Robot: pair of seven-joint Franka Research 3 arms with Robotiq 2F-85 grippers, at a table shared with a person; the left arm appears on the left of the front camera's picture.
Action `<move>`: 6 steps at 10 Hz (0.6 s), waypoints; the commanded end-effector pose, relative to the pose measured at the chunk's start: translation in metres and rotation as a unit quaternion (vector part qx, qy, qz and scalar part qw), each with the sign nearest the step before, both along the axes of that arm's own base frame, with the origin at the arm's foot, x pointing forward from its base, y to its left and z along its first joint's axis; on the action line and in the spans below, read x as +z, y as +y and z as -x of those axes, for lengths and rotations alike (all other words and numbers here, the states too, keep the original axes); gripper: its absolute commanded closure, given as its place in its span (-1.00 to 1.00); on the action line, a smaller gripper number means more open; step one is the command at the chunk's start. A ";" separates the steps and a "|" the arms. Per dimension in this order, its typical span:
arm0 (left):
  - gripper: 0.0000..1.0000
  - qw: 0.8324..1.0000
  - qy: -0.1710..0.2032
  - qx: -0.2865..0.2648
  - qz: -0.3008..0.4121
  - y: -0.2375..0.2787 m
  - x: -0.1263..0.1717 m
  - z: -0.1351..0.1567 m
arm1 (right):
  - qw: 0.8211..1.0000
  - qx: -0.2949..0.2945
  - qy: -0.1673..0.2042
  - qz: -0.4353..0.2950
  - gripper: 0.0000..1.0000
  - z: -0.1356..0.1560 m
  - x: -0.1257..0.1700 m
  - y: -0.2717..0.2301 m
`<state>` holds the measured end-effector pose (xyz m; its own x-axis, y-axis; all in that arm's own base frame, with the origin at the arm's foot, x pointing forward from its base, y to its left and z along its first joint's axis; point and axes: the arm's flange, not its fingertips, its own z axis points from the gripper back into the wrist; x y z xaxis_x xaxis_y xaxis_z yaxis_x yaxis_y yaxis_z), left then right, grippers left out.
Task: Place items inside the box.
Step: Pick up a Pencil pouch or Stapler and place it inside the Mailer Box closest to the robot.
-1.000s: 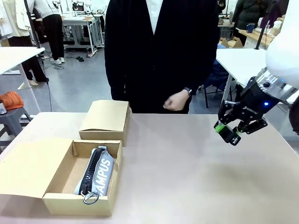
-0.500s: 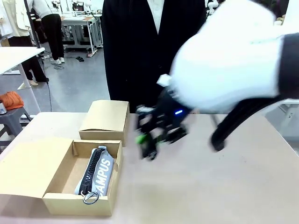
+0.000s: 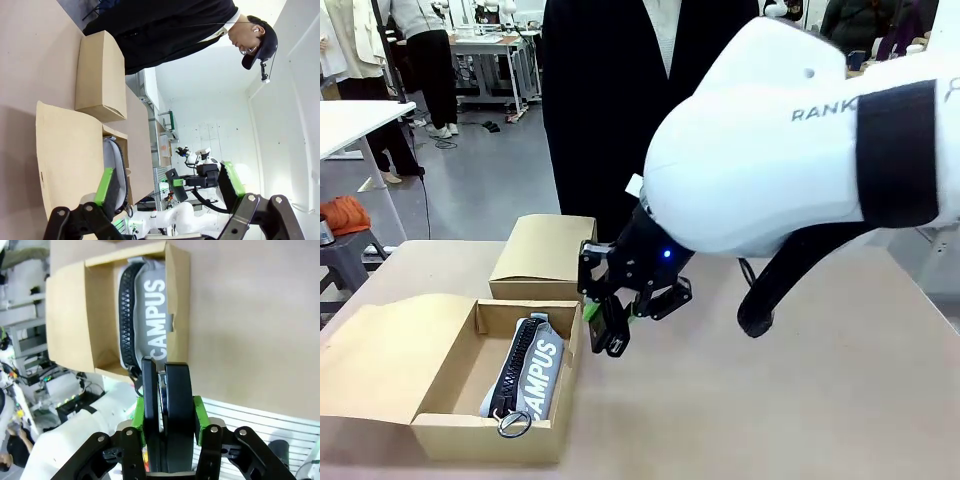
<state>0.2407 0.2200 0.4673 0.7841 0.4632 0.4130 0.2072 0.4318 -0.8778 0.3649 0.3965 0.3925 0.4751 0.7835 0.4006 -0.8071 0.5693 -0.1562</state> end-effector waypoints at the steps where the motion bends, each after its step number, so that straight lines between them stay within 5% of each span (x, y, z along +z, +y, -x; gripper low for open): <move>1: -1.00 1.000 -0.016 0.000 0.004 -0.002 0.000 0.001 | 1.000 0.011 0.017 -0.009 0.39 -0.022 0.006 0.005; 2: -1.00 1.000 -0.016 0.000 0.004 -0.002 0.000 0.001 | 1.000 0.011 0.017 -0.009 0.39 -0.022 0.006 0.005; 3: -1.00 1.000 -0.016 0.000 0.004 -0.002 0.000 0.001 | 1.000 0.000 0.005 -0.004 0.15 -0.008 -0.002 0.003; 6: -1.00 1.000 -0.016 0.000 0.004 -0.002 0.000 0.001 | 0.996 -0.072 0.028 -0.047 0.15 0.015 0.003 0.047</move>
